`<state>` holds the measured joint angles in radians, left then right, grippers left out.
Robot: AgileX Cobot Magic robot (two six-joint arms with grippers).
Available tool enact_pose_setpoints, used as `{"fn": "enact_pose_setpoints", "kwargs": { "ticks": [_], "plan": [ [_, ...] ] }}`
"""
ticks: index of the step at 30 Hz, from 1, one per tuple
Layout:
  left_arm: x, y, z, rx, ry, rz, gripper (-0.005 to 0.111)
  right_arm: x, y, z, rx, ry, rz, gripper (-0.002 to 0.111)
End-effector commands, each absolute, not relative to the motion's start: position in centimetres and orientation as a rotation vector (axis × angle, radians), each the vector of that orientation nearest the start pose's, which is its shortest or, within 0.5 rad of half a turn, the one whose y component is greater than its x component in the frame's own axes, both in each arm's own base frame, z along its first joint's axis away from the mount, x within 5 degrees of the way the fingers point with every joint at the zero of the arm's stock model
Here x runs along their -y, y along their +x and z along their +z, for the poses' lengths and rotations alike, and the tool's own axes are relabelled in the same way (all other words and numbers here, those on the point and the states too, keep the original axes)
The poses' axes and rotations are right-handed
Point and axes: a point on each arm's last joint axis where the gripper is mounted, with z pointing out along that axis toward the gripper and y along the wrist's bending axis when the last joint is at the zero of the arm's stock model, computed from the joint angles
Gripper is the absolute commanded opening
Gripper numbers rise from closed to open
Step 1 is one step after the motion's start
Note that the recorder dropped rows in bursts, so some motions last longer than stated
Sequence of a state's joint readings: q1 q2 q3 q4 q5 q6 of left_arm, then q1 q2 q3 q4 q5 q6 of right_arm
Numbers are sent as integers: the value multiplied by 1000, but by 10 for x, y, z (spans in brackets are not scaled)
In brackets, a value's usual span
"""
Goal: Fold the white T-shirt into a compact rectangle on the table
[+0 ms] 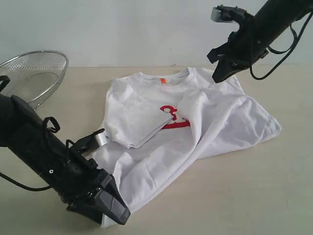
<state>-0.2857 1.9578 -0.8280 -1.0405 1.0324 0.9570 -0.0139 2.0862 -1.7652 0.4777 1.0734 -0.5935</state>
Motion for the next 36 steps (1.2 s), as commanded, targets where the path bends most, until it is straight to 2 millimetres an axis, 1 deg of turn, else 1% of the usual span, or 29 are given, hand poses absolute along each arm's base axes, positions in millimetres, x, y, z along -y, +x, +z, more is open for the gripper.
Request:
{"fn": "enact_pose_setpoints", "kwargs": {
  "ticks": [1,4,7,9,11,13,15,18,20,22,24,27,29,31,33,36],
  "plan": [
    [145,240,113,-2968,717,-1471,62,-37,450,210,-2732,-602,494,0],
    [146,240,114,-2956,708,-1509,62,-39,453,197,-2758,-606,507,0],
    [147,240,115,-2920,739,-1524,61,-40,453,191,-2769,-632,511,0],
    [143,241,114,-2930,754,-1493,60,-39,453,189,-2771,-640,509,0],
    [135,244,111,-2949,745,-1425,57,-39,453,189,-2771,-643,507,0],
    [125,250,108,-2975,677,-1373,56,-39,453,189,-2770,-646,506,0],
    [113,257,109,-2963,592,-1371,56,-39,453,189,-2768,-651,505,0],
    [100,270,112,-2905,423,-1400,56,-39,453,189,-2767,-654,505,0],
    [97,277,115,-2850,371,-1413,56,-39,453,189,-2765,-660,504,0],
    [99,285,118,-2804,330,-1402,56,-39,454,189,-2763,-659,502,0],
    [102,291,122,-2763,332,-1404,56,-39,454,189,-2763,-659,502,0],
    [104,303,126,-2727,333,-1339,56,-39,454,189,-2763,-659,502,0],
    [103,310,127,-2728,302,-1295,56,-39,454,189,-2762,-662,502,0],
    [104,313,126,-2733,284,-1294,56,-39,454,189,-2762,-662,502,0],
    [105,313,123,-2742,281,-1335,56,-39,454,189,-2760,-660,500,0],
    [113,312,114,-2759,267,-1372,56,-39,454,189,-2757,-658,497,0]
  ]
}}
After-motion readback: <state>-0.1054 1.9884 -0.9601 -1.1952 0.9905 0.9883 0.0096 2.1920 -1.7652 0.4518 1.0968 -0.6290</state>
